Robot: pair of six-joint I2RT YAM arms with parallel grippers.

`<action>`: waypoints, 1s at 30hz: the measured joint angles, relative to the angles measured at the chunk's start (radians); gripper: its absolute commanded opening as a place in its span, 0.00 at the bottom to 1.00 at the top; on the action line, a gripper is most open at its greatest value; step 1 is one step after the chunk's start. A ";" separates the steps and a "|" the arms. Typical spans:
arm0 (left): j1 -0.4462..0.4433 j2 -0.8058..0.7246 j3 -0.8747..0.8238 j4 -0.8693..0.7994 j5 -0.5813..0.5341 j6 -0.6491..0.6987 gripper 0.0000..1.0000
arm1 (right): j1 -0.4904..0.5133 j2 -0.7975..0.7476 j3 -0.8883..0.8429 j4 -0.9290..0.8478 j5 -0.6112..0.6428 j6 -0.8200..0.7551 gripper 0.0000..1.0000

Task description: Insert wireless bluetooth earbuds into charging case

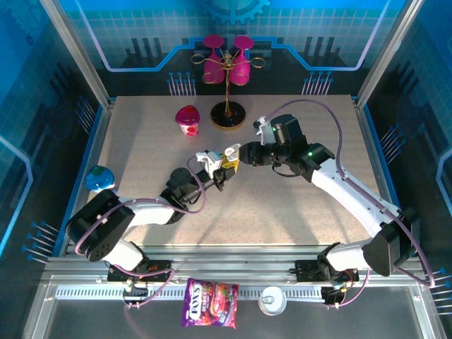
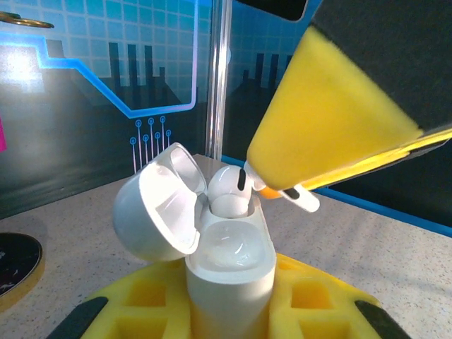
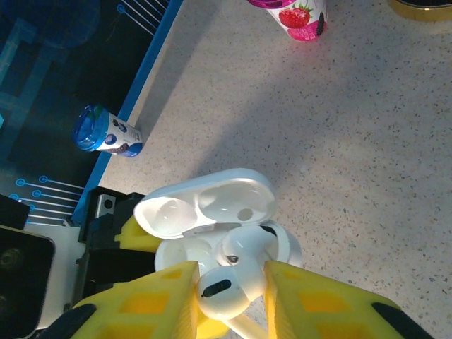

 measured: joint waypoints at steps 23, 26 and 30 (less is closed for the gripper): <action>-0.016 0.010 0.038 -0.065 -0.055 -0.046 0.04 | 0.050 0.000 0.012 0.049 0.089 -0.017 0.28; -0.020 0.010 0.048 -0.078 -0.055 -0.051 0.04 | 0.068 0.000 0.012 0.059 0.118 -0.029 0.28; -0.028 0.010 0.052 -0.090 -0.055 -0.069 0.04 | 0.089 0.006 0.012 0.080 0.152 -0.047 0.28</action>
